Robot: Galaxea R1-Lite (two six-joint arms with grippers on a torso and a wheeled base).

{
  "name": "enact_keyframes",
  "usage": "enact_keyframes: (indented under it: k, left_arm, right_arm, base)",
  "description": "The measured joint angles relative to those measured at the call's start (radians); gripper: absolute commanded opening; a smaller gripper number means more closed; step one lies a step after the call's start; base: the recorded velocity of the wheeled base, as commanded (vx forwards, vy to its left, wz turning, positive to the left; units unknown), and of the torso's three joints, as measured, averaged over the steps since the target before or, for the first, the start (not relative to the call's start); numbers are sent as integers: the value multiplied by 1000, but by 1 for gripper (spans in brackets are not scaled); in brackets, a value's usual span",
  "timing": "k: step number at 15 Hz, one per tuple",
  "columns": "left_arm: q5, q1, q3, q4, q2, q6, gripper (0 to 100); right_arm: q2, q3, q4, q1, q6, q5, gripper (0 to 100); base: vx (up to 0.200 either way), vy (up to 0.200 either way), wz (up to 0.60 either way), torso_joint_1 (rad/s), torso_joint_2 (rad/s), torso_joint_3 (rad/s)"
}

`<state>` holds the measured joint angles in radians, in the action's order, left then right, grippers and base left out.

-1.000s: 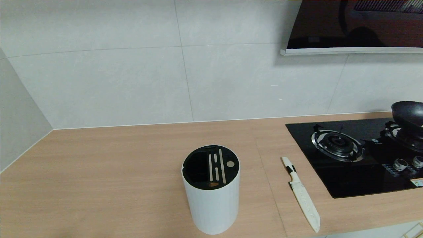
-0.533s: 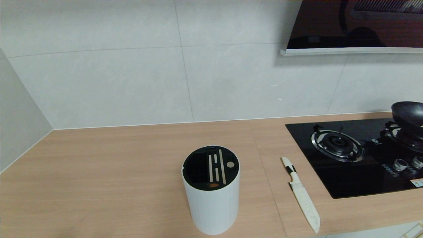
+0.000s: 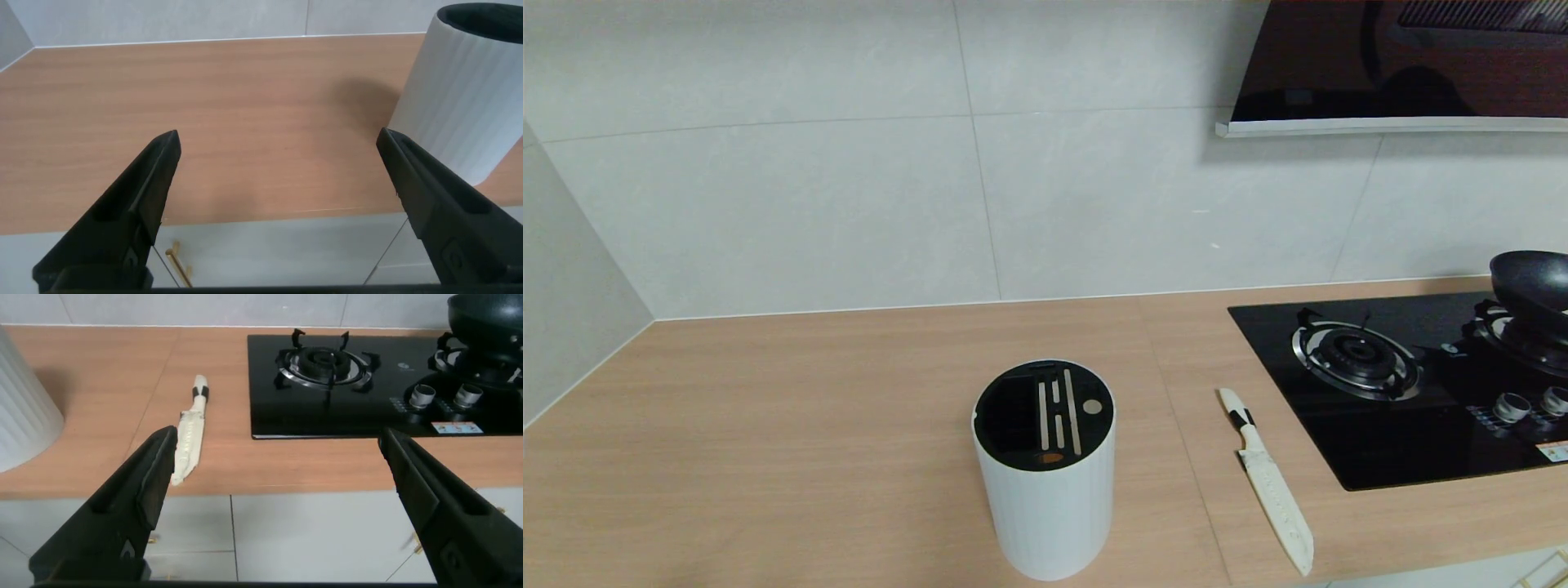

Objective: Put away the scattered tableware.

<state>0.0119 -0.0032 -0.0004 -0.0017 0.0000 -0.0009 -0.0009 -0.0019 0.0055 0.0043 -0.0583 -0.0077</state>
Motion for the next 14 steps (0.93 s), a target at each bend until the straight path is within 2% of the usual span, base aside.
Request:
enact_keyframes:
  k: [2,5,9,14]
  left_arm:
    - [0,0,0,0,0,0,100]
    - [0,0,0,0,0,0,100]
    - [0,0,0,0,0,0,100]
    - [0,0,0,0,0,0,100]
  right_arm:
    - [1,-32,-41,0,12,14,100]
    - [60,-143,-57,6,47,123,100]
    - [250,-189,-40,12,49,239,100]
    - [581,-287,-54,58,33,272,100]
  base:
    - [0,0,0,0,0,0]
    - [0,0,0,0,0,0]
    - [0,0,0,0,0,0]
    - [0,0,0,0,0,0]
